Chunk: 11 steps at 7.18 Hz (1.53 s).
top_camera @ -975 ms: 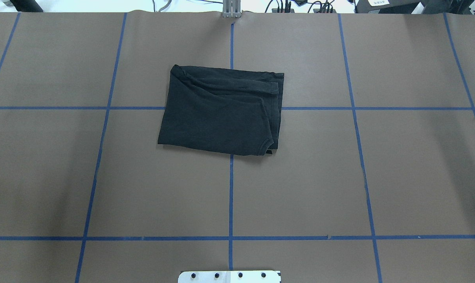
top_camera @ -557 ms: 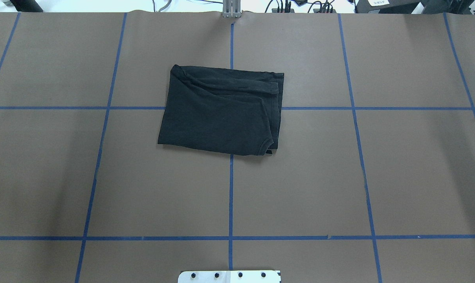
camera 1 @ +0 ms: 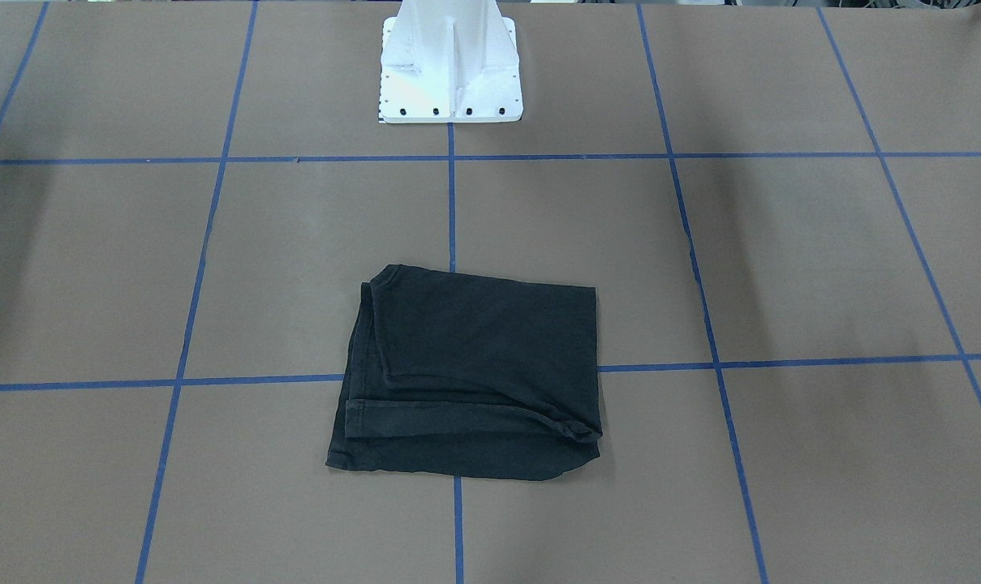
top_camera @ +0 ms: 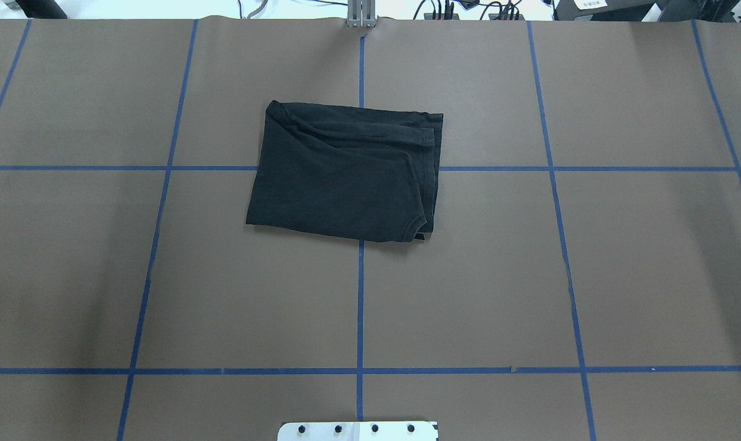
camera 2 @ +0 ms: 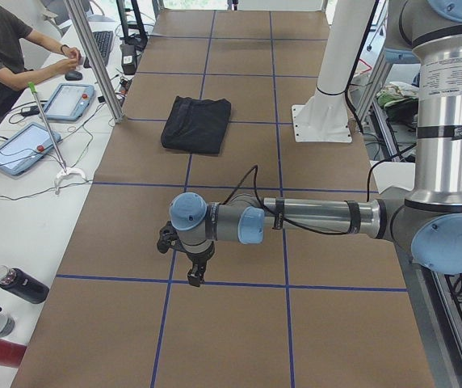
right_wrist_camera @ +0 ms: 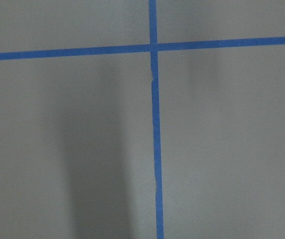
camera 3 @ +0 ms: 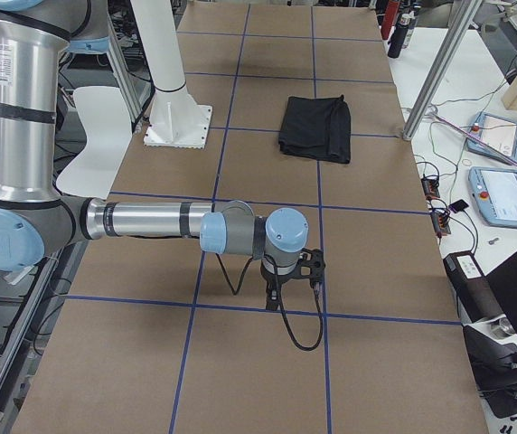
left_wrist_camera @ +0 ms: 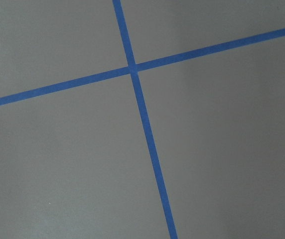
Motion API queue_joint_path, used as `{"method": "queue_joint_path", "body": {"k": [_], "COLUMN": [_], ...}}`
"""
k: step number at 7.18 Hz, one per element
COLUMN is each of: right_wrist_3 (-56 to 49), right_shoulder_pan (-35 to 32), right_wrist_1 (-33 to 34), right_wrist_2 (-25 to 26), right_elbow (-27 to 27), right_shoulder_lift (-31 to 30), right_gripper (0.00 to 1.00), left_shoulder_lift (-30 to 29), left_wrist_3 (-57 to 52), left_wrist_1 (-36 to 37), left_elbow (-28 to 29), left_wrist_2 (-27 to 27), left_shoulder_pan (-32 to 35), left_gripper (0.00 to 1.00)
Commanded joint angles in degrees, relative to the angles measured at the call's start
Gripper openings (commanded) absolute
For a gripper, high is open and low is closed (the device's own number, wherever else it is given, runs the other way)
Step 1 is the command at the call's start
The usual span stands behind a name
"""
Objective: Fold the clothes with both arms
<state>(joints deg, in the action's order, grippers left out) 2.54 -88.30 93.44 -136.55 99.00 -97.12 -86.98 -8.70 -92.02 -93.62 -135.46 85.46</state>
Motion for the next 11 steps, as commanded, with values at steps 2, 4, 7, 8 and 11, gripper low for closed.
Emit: {"method": "queue_joint_path", "body": {"k": [2,4,7,8,11], "right_wrist_3": [0.7,0.7,0.7,0.7,0.7], "right_shoulder_pan": [0.1,0.0,0.0,0.0,0.1], "right_wrist_1": [-1.0,-0.9,-0.8,-0.8,-0.6], "right_wrist_2": [-0.1,-0.2,-0.2,-0.3,-0.4], "right_elbow": [-0.2,-0.1,0.0,0.0,-0.2], "right_shoulder_lift": [0.2,0.1,0.2,0.2,0.2], "right_gripper": [1.00,1.00,1.00,1.00,1.00], "left_shoulder_lift": [0.0,0.1,0.1,0.1,0.1], "left_wrist_3": [5.9,7.5,13.2,13.2,13.1], "left_wrist_1": [0.1,0.1,0.1,0.1,0.0], "left_elbow": [-0.2,0.3,0.2,0.2,0.5], "left_wrist_2": [-0.1,-0.2,-0.2,-0.2,-0.2], "left_shoulder_pan": [0.2,0.2,0.2,0.2,0.2], "left_gripper": [1.00,1.00,1.00,1.00,1.00]}}
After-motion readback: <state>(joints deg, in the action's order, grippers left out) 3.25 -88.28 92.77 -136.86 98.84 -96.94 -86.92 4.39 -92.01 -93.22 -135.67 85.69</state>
